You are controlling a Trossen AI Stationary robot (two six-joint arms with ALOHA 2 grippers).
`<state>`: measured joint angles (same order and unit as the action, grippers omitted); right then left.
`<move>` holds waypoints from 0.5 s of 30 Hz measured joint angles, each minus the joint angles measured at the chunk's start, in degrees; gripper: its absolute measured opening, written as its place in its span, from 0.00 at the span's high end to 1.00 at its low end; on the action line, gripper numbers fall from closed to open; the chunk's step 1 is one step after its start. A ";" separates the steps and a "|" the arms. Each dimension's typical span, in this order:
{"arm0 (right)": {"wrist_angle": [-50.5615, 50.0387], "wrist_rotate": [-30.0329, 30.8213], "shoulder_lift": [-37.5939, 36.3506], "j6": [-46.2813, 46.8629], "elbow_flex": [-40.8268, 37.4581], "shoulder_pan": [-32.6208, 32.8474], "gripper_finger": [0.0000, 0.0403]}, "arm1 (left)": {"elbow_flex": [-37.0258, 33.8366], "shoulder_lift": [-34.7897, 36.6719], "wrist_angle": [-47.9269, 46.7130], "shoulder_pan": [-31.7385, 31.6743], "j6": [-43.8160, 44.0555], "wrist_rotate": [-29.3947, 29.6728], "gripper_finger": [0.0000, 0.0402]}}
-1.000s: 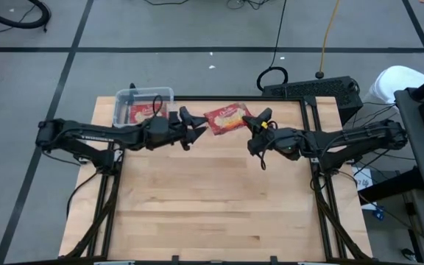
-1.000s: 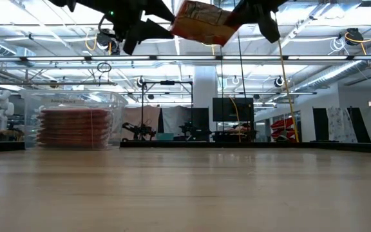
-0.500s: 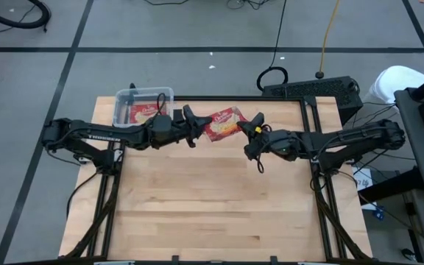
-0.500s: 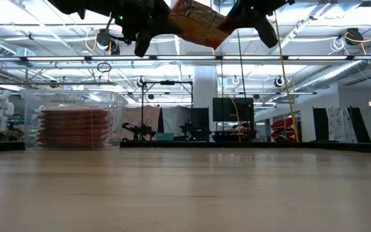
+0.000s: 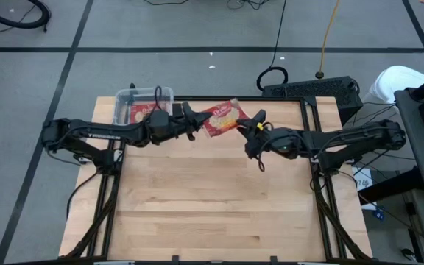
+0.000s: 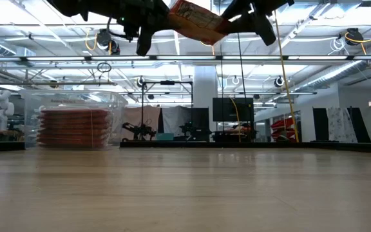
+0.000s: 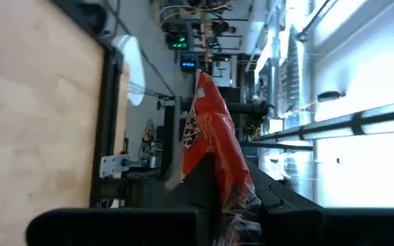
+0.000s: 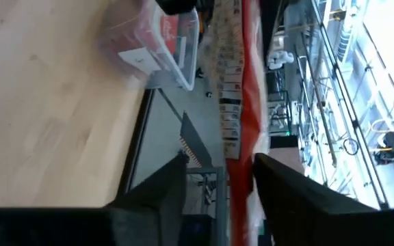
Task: Sort popcorn bags into baskets
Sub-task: Put the popcorn pack into the transparent bin
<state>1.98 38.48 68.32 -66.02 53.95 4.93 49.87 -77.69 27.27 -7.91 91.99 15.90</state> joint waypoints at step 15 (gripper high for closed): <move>-0.02 0.26 -6.76 19.30 0.00 0.04 0.47 | 0.06 11.13 -3.07 -13.10 -15.98 -10.09 0.92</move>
<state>1.96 38.74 61.56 -46.72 53.95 4.96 49.93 -66.57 24.20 -21.01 76.01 5.81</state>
